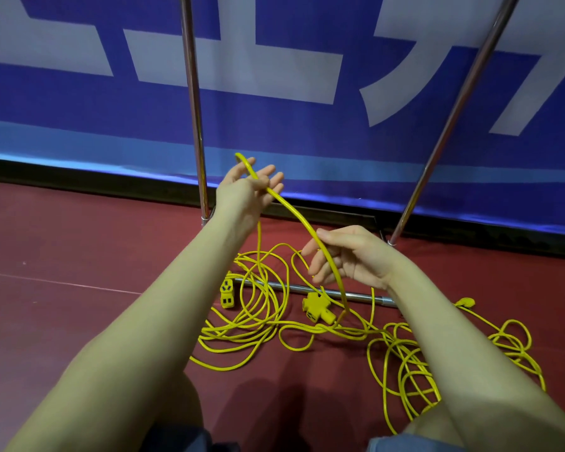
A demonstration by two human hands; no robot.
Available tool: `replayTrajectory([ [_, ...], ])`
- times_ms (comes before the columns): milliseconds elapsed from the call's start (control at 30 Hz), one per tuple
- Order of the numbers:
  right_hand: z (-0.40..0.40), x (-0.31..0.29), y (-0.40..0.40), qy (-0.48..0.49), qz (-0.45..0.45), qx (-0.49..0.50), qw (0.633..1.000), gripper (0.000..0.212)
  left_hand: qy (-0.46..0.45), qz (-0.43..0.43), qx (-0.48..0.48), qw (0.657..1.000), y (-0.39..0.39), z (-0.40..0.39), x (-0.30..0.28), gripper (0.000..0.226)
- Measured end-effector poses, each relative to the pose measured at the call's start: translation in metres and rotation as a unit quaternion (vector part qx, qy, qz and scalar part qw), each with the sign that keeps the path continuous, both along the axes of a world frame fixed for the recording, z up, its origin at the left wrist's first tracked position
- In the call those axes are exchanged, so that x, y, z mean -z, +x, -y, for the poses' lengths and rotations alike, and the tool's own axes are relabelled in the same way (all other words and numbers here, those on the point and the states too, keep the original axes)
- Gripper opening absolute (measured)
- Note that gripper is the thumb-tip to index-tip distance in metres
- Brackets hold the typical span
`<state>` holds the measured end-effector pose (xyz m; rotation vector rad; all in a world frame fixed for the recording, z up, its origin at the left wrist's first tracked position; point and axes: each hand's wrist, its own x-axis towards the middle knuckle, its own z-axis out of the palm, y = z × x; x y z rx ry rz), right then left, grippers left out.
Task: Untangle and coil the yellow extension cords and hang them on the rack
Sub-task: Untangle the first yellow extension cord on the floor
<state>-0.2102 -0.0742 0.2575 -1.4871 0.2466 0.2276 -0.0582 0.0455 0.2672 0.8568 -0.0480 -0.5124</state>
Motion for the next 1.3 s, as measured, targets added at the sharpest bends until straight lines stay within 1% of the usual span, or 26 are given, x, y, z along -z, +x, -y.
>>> replayTrajectory([
  [100,0.000,0.001,-0.001,0.001,0.006,-0.011,1.000,0.026,-0.003,-0.038,-0.044,0.998,0.008,-0.002,0.007,0.044],
  [167,-0.001,0.002,0.000,-0.008,0.015,-0.001,1.000,0.021,-0.024,-0.050,-0.035,0.998,0.005,-0.003,0.008,0.033],
  [233,0.000,0.003,0.001,-0.008,0.025,0.036,0.999,0.021,-0.026,-0.025,0.041,0.999,-0.003,-0.003,0.006,0.019],
  [267,0.001,0.004,0.002,-0.004,0.032,0.059,0.998,0.022,-0.015,-0.003,0.092,0.996,-0.011,-0.002,0.003,0.016],
  [300,0.002,0.004,0.004,-0.001,0.038,0.077,0.996,0.022,0.002,0.024,0.134,0.991,-0.019,-0.001,0.002,0.018],
  [367,0.002,0.004,0.004,0.002,0.041,0.084,0.996,0.022,0.035,0.070,0.162,0.984,-0.031,0.003,0.002,0.030],
  [400,0.000,0.004,0.005,0.005,0.039,0.076,0.996,0.022,0.041,0.079,0.156,0.984,-0.034,0.005,0.003,0.036],
  [467,-0.005,0.004,0.006,0.019,0.038,0.063,0.997,0.023,0.039,0.068,0.131,0.988,-0.034,0.006,0.004,0.040],
  [600,-0.005,0.000,0.007,0.041,0.030,0.065,0.997,0.033,0.021,0.042,0.077,0.996,-0.030,0.007,0.001,0.037],
  [733,0.000,-0.002,0.003,0.027,0.001,0.019,0.999,0.037,-0.019,0.015,-0.013,1.000,-0.008,0.002,-0.001,0.035],
  [800,0.000,0.001,0.002,0.022,-0.002,0.009,1.000,0.034,-0.032,-0.007,-0.051,0.998,0.003,-0.003,0.003,0.037],
  [867,0.000,0.004,0.001,0.017,0.004,0.016,1.000,0.027,-0.032,-0.027,-0.068,0.997,0.005,-0.003,0.008,0.042],
  [933,-0.001,0.006,0.002,0.010,0.007,0.027,1.000,0.026,-0.038,-0.044,-0.050,0.997,0.001,-0.001,0.010,0.048],
  [1000,-0.002,0.008,0.004,0.006,0.015,0.050,0.999,0.027,-0.028,-0.044,0.015,0.999,-0.009,0.002,0.006,0.047],
  [1067,-0.002,0.009,0.008,0.006,0.025,0.073,0.997,0.026,0.017,-0.004,0.075,0.997,-0.025,0.005,0.006,0.052],
  [1100,-0.002,0.009,0.009,0.006,0.027,0.080,0.996,0.026,0.040,0.026,0.086,0.995,-0.032,0.007,0.007,0.056],
  [1167,-0.004,0.008,0.010,0.011,0.028,0.085,0.996,0.025,0.055,0.070,0.080,0.993,-0.043,0.010,0.010,0.058],
  [1300,-0.010,0.005,0.014,0.043,0.042,0.076,0.995,0.027,0.022,0.067,0.049,0.996,-0.034,0.012,0.010,0.056],
])
